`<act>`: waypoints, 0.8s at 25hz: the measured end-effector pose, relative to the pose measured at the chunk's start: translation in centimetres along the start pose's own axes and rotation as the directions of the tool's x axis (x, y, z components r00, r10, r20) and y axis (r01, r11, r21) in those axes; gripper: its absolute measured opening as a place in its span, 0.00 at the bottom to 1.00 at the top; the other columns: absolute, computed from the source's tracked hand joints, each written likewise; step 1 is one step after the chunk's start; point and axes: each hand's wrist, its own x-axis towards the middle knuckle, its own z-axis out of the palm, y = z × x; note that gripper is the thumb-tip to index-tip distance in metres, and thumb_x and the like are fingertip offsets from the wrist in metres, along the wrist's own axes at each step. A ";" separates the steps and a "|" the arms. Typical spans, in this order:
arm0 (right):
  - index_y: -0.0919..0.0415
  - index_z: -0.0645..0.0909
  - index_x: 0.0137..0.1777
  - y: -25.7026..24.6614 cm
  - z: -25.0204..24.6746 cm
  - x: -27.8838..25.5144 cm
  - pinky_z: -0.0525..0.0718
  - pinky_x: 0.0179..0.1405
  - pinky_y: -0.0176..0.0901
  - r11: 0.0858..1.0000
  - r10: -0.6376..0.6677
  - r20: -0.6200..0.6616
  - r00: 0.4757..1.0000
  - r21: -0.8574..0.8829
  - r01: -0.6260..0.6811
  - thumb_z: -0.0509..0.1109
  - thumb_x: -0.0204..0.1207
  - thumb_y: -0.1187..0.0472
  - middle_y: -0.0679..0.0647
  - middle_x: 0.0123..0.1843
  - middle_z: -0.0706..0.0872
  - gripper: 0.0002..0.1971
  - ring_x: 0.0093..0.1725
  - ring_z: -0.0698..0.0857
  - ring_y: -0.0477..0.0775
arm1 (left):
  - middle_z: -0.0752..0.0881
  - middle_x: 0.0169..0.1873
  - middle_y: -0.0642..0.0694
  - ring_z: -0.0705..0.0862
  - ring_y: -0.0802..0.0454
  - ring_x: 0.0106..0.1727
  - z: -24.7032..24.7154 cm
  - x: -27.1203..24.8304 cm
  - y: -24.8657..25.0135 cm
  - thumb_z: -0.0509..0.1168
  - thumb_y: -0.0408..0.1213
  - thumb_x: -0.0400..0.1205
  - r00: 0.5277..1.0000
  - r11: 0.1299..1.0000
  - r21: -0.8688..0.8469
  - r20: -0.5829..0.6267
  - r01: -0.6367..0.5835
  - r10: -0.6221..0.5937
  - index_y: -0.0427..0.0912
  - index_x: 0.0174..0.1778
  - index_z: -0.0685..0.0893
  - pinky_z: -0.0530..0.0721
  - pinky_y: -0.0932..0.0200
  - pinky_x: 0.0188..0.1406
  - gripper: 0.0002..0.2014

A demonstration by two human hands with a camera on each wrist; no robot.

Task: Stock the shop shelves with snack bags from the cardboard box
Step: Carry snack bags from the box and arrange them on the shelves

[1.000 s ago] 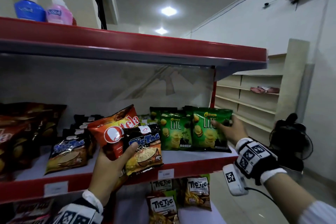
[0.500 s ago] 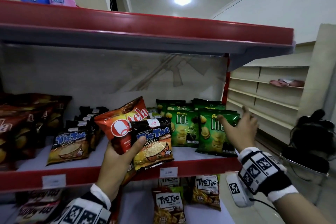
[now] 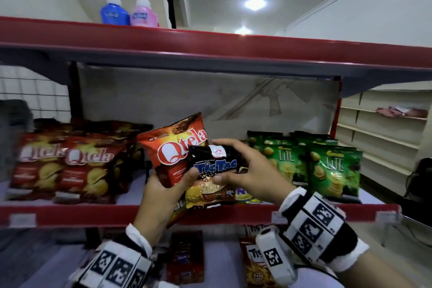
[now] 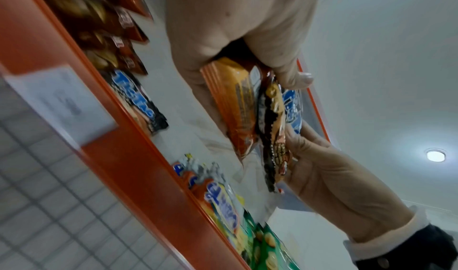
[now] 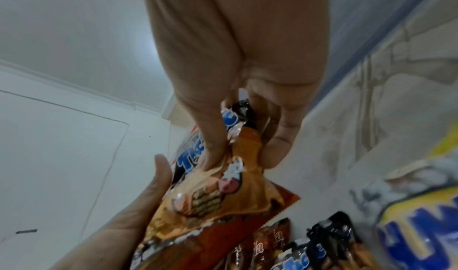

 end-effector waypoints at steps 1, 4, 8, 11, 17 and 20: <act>0.43 0.77 0.62 -0.2 1.7 1.1 0.82 0.45 0.25 1.000 0.004 -0.037 0.999 0.027 -0.003 0.81 0.65 0.66 0.43 0.54 0.86 0.29 0.48 0.87 0.35 | 0.90 0.50 0.52 0.89 0.62 0.47 -2.3 0.2 0.6 0.77 0.58 0.57 0.999 1.000 0.020 -0.046 -0.013 0.014 0.50 0.58 0.82 0.85 0.70 0.42 0.34; 0.46 0.77 0.58 0.3 5.5 4.2 0.80 0.44 0.22 0.998 0.067 -0.231 0.971 0.038 -0.060 0.80 0.66 0.67 0.41 0.49 0.85 0.24 0.48 0.86 0.40 | 0.86 0.57 0.52 0.86 0.61 0.54 -9.3 0.3 1.8 0.74 0.56 0.62 0.986 0.995 0.103 -0.167 -0.001 0.019 0.50 0.67 0.77 0.83 0.57 0.59 0.36; 0.54 0.74 0.70 2.0 10.8 7.0 0.75 0.49 0.25 0.967 0.208 -0.243 0.948 -0.097 -0.237 0.78 0.69 0.66 0.53 0.62 0.82 0.30 0.58 0.81 0.49 | 0.86 0.61 0.49 0.85 0.46 0.61 -18.1 -0.3 3.0 0.77 0.63 0.58 0.976 0.991 0.118 -0.216 0.056 -0.030 0.49 0.72 0.74 0.78 0.38 0.68 0.47; 0.46 0.67 0.77 3.9 14.0 7.1 0.75 0.57 0.35 0.895 0.308 -0.203 0.930 -0.271 -0.355 0.78 0.70 0.61 0.58 0.70 0.79 0.36 0.64 0.80 0.54 | 0.89 0.56 0.51 0.88 0.48 0.57 -22.8 -0.7 4.0 0.80 0.59 0.60 0.968 0.988 0.130 -0.248 0.078 -0.044 0.51 0.66 0.79 0.85 0.45 0.58 0.38; 0.51 0.66 0.77 3.9 16.6 7.2 0.64 0.75 0.53 0.764 0.254 -0.501 0.828 -0.421 -0.489 0.77 0.70 0.52 0.68 0.76 0.63 0.36 0.76 0.62 0.67 | 0.86 0.58 0.46 0.85 0.46 0.58 -29.6 1.6 6.1 0.76 0.46 0.67 0.915 0.966 0.257 -0.393 0.016 0.090 0.48 0.67 0.77 0.82 0.47 0.59 0.32; 0.53 0.69 0.75 1.5 19.1 8.2 0.64 0.75 0.52 0.851 0.098 -0.477 0.873 -0.415 -0.322 0.75 0.72 0.56 0.64 0.75 0.64 0.31 0.76 0.62 0.63 | 0.83 0.58 0.49 0.81 0.48 0.59 -32.2 4.1 6.4 0.77 0.47 0.68 0.905 0.898 0.439 -0.393 0.026 0.166 0.48 0.69 0.76 0.76 0.48 0.65 0.33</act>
